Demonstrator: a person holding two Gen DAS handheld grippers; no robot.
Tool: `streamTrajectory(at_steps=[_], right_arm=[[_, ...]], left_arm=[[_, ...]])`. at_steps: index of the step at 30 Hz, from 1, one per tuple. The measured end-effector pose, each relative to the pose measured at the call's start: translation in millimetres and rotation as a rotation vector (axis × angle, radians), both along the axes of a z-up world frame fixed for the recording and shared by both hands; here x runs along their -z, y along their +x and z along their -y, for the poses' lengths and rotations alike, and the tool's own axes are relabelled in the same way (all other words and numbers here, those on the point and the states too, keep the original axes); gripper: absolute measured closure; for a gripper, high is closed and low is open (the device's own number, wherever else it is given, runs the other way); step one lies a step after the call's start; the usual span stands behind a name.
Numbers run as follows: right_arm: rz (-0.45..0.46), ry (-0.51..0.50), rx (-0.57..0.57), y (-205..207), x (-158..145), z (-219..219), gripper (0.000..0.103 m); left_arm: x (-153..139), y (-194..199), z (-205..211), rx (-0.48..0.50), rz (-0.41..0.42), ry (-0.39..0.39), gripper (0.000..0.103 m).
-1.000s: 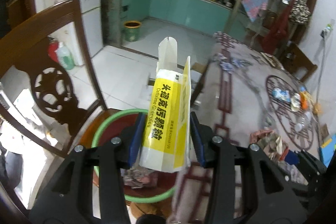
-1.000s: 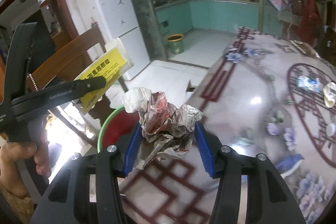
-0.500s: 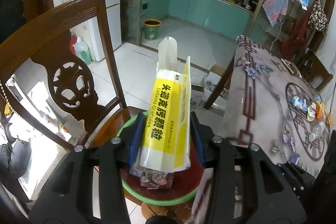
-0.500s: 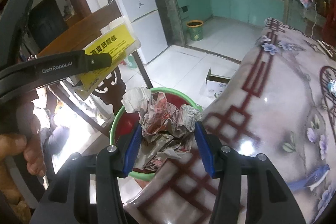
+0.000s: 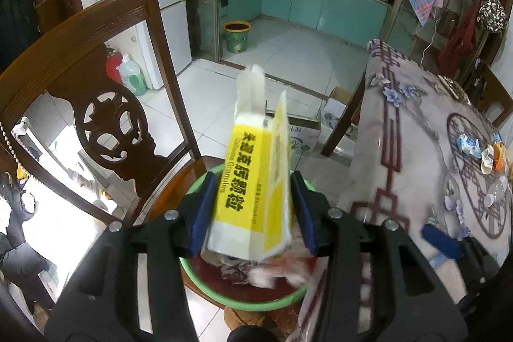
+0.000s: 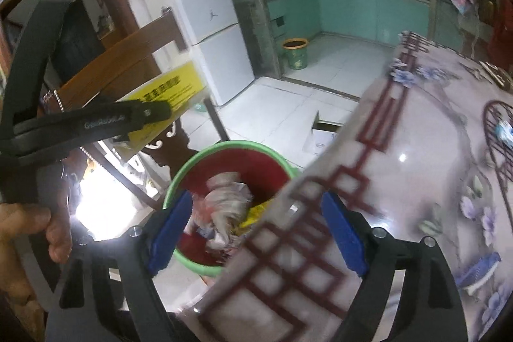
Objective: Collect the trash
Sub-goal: 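Open the right tool over the bucket while the left tool releases the yellow box, then grasp the plastic water bottle with the right tool while the left tool grasps the milk bag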
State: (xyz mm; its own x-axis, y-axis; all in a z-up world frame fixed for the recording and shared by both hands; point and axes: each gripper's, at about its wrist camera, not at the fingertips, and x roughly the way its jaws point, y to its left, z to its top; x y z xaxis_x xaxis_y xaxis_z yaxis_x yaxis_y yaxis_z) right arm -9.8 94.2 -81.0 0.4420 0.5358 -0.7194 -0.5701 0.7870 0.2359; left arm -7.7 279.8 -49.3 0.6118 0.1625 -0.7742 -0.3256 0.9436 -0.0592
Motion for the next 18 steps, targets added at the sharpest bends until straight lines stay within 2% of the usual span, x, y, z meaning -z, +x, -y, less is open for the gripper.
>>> streamTrajectory(at_steps=[1,2,4,5,9,12,18], right_arm=[[0.003,-0.005,0.016,-0.1,-1.4,9.9,0.023],[0.007,-0.01,0.032,0.4,-2.8,20.6,0.023],[0.015,-0.021,0.062,0.8,-6.6,41.4,0.022],[0.02,-0.029,0.08,0.6,-8.5,54.4,0.021],[0.028,-0.065,0.166,3.9,-15.5,112.6,0.018],[0.011,-0.085,0.258,12.7,-21.0,171.6,0.018],[0.001,-0.114,0.551,38.6,-28.1,316.3,0.014]], left_arm=[[0.9,0.1,2.2,-0.001,-0.006,0.004,0.054],[1.6,0.2,4.1,-0.003,-0.011,0.008,0.042],[2.8,0.6,8.6,-0.006,-0.016,0.021,0.029],[2.8,0.9,11.2,-0.005,-0.017,0.027,0.026],[1.4,4.0,22.8,-0.002,-0.018,0.034,0.02],[-2.1,8.3,37.3,0.013,-0.006,0.026,0.015],[-8.9,24.6,93.1,0.113,0.017,0.018,0.01]])
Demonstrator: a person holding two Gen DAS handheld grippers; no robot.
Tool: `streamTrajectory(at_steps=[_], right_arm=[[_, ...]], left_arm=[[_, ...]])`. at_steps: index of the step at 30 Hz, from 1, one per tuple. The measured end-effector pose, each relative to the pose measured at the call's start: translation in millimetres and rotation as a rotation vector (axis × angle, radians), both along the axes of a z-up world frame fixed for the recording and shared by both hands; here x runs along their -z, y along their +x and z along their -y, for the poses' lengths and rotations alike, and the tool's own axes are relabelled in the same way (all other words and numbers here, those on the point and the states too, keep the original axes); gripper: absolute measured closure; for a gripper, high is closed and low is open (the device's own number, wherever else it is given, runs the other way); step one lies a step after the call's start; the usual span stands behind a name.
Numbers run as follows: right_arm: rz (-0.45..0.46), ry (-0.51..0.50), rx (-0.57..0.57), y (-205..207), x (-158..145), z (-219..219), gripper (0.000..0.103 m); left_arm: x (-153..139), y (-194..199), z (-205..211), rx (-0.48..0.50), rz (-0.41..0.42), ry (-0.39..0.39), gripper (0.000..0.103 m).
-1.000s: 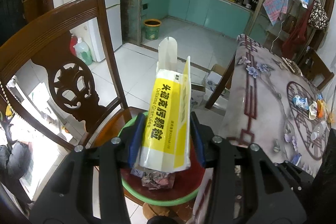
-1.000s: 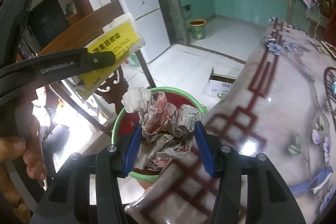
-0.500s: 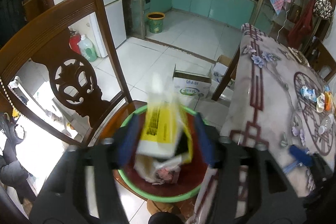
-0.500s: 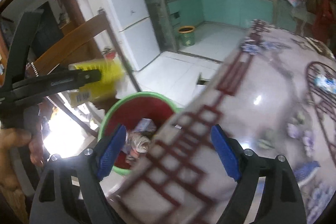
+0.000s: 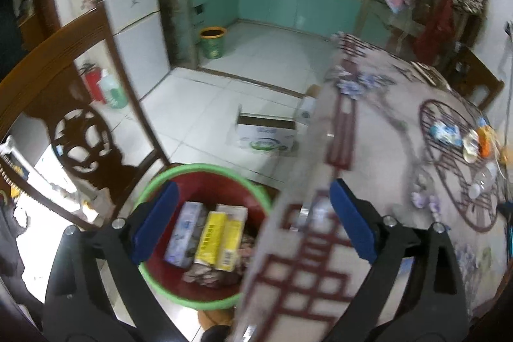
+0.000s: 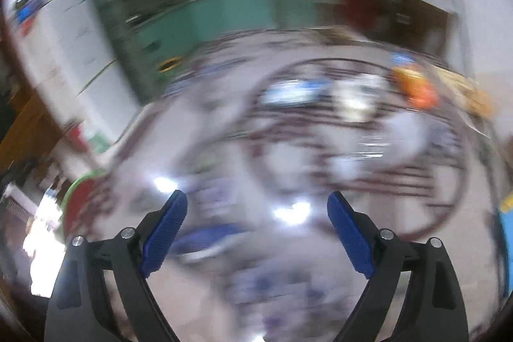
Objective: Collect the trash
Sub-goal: 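Grasp the plastic water bottle with the right tool while the left tool grasps the milk bag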
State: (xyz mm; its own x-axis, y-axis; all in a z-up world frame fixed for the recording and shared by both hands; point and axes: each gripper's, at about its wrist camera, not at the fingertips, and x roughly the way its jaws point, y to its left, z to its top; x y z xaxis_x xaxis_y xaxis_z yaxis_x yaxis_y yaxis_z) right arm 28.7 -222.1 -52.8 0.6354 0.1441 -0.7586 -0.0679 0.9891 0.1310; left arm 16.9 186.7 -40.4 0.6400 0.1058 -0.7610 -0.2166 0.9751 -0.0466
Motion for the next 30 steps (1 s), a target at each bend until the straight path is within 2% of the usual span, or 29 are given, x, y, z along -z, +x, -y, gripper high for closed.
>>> streamTrajectory(at_steps=[2,5,8,10,12,17,19,20,21,25,26,27,30], right_arm=[[-0.009,0.064,0.151,13.3,5.1,54.7,0.014],[-0.034,0.176,0.345,31.1,19.2,112.2,0.014],[-0.065,0.238,0.419,49.3,31.8,138.9,0.014],[-0.085,0.266,0.427,61.6,40.8,144.8,0.014],[-0.097,0.252,0.425,75.0,48.1,145.9,0.011],[-0.192,0.265,0.403,109.3,71.9,142.3,0.012],[-0.199,0.271,0.379,114.1,75.1,142.9,0.018],[-0.204,0.259,0.362,116.2,76.1,142.3,0.029],[-0.207,0.257,0.336,117.8,77.2,141.2,0.032],[-0.213,0.218,0.272,111.1,72.8,136.6,0.037],[-0.226,0.224,0.255,105.9,72.0,136.8,0.038],[-0.237,0.234,0.247,103.0,71.9,137.4,0.043],[-0.293,0.308,0.224,77.5,69.5,146.1,0.044]], left_arm=[[1.6,8.4,25.0,0.048,-0.015,-0.002,0.01],[3.7,17.9,54.9,0.102,-0.024,-0.016,0.01],[4.9,27.9,87.8,0.153,-0.023,-0.045,0.01],[5.3,34.5,112.2,0.191,-0.02,-0.055,0.01],[6.9,39.5,135.1,0.232,-0.02,-0.068,0.01],[11.9,50.3,175.3,0.303,-0.032,-0.09,0.01],[15.3,56.9,190.7,0.325,-0.042,-0.104,0.01],[16.8,59.1,195.0,0.33,-0.045,-0.106,0.01],[19.5,62.5,201.4,0.334,-0.053,-0.106,0.01],[28.5,73.2,221.3,0.351,-0.078,-0.116,0.01],[30.7,75.4,229.0,0.365,-0.073,-0.096,0.01],[32.4,77.3,234.9,0.375,-0.067,-0.069,0.01],[44.4,92.2,260.0,0.424,-0.083,0.055,0.01]])
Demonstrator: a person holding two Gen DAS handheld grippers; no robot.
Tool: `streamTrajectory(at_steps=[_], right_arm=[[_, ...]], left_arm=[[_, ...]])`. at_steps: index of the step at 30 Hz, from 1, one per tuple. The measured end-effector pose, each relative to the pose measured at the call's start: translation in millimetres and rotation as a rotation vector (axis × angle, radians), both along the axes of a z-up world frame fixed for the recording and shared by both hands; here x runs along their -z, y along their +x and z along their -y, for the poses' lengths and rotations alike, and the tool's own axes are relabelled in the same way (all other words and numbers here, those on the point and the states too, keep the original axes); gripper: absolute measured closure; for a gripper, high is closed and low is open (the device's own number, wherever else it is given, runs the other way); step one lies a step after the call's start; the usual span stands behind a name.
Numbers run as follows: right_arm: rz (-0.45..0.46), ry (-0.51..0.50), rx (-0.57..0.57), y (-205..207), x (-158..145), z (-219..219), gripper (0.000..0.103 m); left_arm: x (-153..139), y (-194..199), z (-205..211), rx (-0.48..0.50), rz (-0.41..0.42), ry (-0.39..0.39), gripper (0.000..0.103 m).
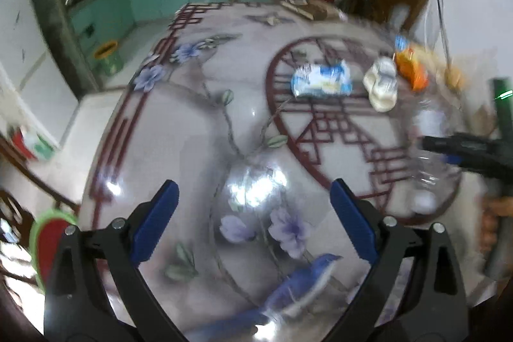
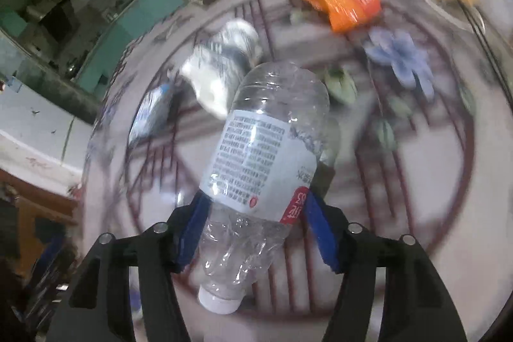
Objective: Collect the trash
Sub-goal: 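Grasp the plastic water bottle with the right tool while the left tool grasps the milk bag, then carry the water bottle and blue-white milk bag over to the red bucket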
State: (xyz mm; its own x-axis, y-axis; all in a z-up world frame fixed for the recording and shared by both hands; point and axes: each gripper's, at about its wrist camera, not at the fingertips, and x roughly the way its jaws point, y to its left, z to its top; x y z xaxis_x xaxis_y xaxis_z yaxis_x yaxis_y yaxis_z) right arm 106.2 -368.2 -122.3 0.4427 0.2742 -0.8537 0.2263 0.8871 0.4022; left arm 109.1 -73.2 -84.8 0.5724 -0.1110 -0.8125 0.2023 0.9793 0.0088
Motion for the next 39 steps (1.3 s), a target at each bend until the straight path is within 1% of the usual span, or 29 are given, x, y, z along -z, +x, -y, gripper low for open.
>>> streamTrajectory(at_steps=[1,2,3,5,6,7,9,10,11,12,14,15,17,18,19,20,21,23,26,29,34,37,39], right_arm=[[0.009,0.033,0.0,-11.4,-3.3,3.9,0.044],[0.021,0.042,0.004,-18.5,-7.6,6.2,0.044],[0.031,0.028,-0.004,-23.0,-11.9,6.0,0.044],[0.059,-0.049,-0.045,-24.9,-23.9,1.8,0.044],[0.074,-0.068,-0.048,-26.0,-29.1,1.7,0.044],[0.091,-0.066,-0.043,-27.1,-34.7,4.6,0.044],[0.11,-0.025,-0.027,-23.8,-39.7,11.1,0.044],[0.114,-0.003,-0.021,-22.7,-40.9,13.4,0.044],[0.115,0.007,-0.024,-21.3,-41.2,13.3,0.044],[0.115,0.009,-0.028,-19.1,-41.2,12.7,0.044],[0.112,-0.004,-0.05,-16.9,-41.4,6.6,0.044],[0.112,-0.011,-0.063,-16.0,-41.9,4.1,0.044],[0.13,-0.034,-0.074,-16.7,-49.2,0.4,0.044],[0.145,-0.047,-0.073,-17.3,-52.1,-0.3,0.044],[0.168,-0.073,-0.072,-18.9,-58.6,-1.1,0.044],[0.183,-0.095,-0.071,-20.7,-62.9,-2.0,0.044],[0.194,-0.118,-0.071,-23.0,-67.0,-4.2,0.044],[0.196,-0.12,-0.078,-25.3,-68.3,-8.2,0.044],[0.195,-0.102,-0.092,-28.3,-66.7,-15.0,0.044],[0.202,-0.12,-0.117,-31.1,-68.0,-29.3,0.044],[0.262,-0.163,-0.135,-46.4,-78.3,-59.9,0.044],[0.29,-0.16,-0.133,-63.0,-76.8,-81.5,0.044],[0.296,-0.166,-0.145,-72.6,-72.9,-95.8,0.044]], left_arm=[[2.8,6.9,7.6,0.006,-0.003,0.021,0.01],[5.1,16.3,15.8,0.008,-0.006,0.024,0.01],[5.4,29.6,26.4,0.006,-0.006,0.001,0.01],[3.8,52.3,45.5,0.005,0.007,-0.031,0.01],[3.6,66.3,60.8,0.01,0.02,-0.015,0.01],[4.9,78.5,76.2,0.026,0.03,0.016,0.01],[10.6,95.9,101.0,0.051,0.037,0.086,0.011],[15.4,102.6,112.5,0.06,0.04,0.108,0.015],[19.2,105.9,118.0,0.064,0.038,0.112,0.02],[25.9,111.5,125.9,0.07,0.022,0.119,0.023],[37.9,120.3,136.2,0.079,-0.013,0.134,0.036],[44.6,125.0,140.5,0.084,-0.032,0.146,0.04],[56.0,132.0,144.7,0.096,-0.075,0.164,0.063],[55.3,131.8,143.9,0.098,-0.071,0.146,0.07],[54.7,130.6,141.8,0.093,-0.073,0.136,0.092],[55.6,130.0,140.2,0.088,-0.089,0.132,0.094],[53.4,127.5,135.9,0.089,-0.097,0.112,0.095],[45.8,117.9,128.4,0.086,-0.088,0.095,0.096],[26.4,92.6,115.6,0.119,-0.039,0.124,0.096],[2.1,52.3,86.7,0.14,0.023,0.149,0.096],[-11.9,-12.3,37.5,0.191,0.016,0.144,0.096],[-17.9,-39.2,9.3,0.184,0.006,0.118,0.096],[-24.1,-52.2,-10.1,0.164,-0.005,0.056,0.096]])
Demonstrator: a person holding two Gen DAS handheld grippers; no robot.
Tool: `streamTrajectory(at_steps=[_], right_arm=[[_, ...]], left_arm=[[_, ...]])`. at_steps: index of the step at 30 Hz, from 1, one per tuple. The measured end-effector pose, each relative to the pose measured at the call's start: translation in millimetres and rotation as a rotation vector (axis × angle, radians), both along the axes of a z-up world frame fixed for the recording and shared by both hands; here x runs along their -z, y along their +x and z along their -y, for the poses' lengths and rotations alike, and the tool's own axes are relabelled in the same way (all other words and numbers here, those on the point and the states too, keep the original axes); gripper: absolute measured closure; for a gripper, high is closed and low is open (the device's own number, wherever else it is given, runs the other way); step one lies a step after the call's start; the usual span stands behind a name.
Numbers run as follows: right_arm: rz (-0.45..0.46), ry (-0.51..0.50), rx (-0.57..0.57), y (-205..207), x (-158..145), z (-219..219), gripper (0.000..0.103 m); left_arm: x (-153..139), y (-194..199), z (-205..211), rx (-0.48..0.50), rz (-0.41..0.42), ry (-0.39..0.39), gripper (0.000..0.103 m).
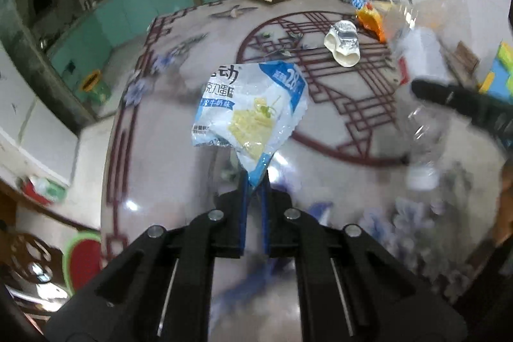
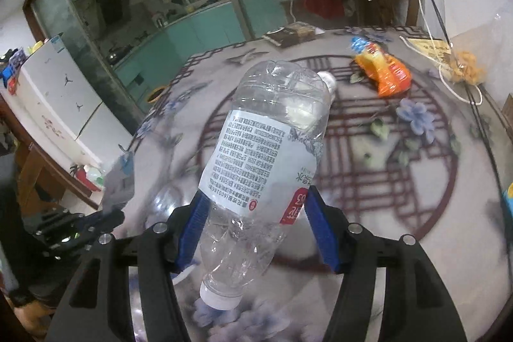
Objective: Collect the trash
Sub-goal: 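Carry the water bottle and blue-white milk bag over to the red bucket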
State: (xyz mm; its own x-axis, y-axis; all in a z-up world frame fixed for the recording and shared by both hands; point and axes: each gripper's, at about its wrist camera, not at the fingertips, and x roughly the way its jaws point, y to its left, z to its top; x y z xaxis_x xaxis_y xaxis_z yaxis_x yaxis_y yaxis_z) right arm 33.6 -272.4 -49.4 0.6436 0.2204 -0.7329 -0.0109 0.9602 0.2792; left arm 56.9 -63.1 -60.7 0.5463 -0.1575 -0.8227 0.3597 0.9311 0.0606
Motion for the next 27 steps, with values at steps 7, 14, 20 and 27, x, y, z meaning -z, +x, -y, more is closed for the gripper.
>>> streamTrajectory(at_steps=[7,14,20,27], right_arm=[[0.035,-0.039,0.004,-34.3,3.1,-33.5,0.044],[0.035,0.017,0.065,-55.5,10.9,-42.2,0.044],[0.076,-0.018,0.026,-63.4,-4.3,-66.2,0.044],[0.097,-0.032,-0.032,-68.7,-13.0,-92.2,0.044]], left_arm=[[-10.9,-32.6,-28.4,-0.01,0.079,-0.007,0.096],[-13.7,-36.5,-58.2,-0.048,0.091,-0.03,0.096],[-19.3,-43.7,-70.4,-0.054,0.108,-0.052,0.096],[-24.0,-50.2,-87.8,-0.085,0.123,-0.064,0.096]])
